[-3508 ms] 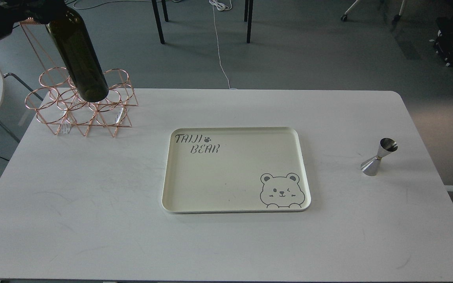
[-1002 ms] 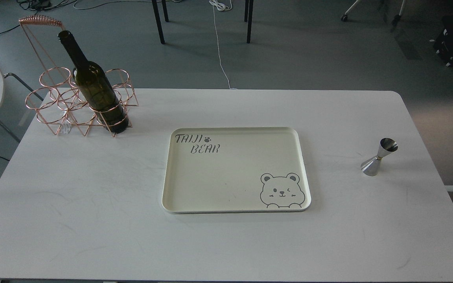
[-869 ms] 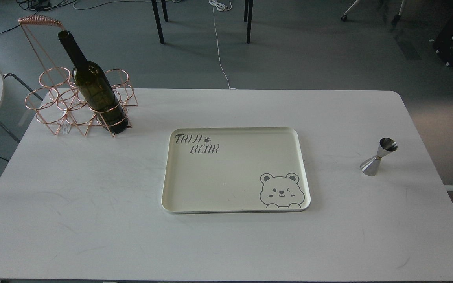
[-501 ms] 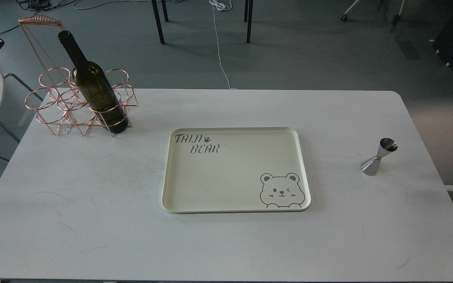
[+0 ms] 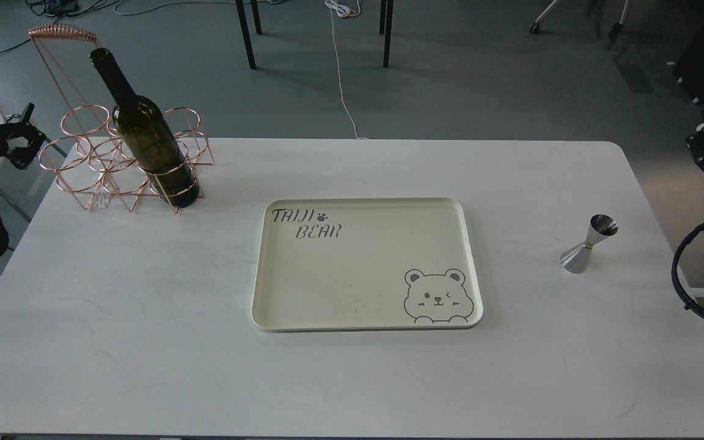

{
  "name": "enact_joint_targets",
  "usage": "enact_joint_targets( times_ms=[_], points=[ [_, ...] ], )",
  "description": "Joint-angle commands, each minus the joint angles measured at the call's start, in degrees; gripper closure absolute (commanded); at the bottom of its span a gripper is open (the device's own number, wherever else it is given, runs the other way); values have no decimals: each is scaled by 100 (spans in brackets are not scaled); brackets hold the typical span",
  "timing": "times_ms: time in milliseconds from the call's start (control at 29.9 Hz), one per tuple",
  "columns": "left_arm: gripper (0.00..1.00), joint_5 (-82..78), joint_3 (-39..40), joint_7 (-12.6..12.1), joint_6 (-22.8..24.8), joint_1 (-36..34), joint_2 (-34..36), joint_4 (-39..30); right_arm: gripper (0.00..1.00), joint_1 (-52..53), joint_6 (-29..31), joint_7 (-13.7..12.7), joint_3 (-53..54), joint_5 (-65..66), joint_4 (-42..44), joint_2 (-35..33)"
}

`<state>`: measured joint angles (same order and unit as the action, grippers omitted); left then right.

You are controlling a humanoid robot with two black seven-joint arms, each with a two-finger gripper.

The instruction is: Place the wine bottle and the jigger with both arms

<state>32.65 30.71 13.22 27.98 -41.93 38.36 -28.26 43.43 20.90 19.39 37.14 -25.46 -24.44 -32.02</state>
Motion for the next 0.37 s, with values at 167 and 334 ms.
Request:
enact_joint_targets(
  times_ms=[167,334],
  points=[
    [2,-57,137,-206,2,9,-320,787,1,34,414,-102,127,15,238,170],
    [1,-188,84,-223,2,-61,-294,796,1,87,710,-85,118,33,220,170]
  ],
)
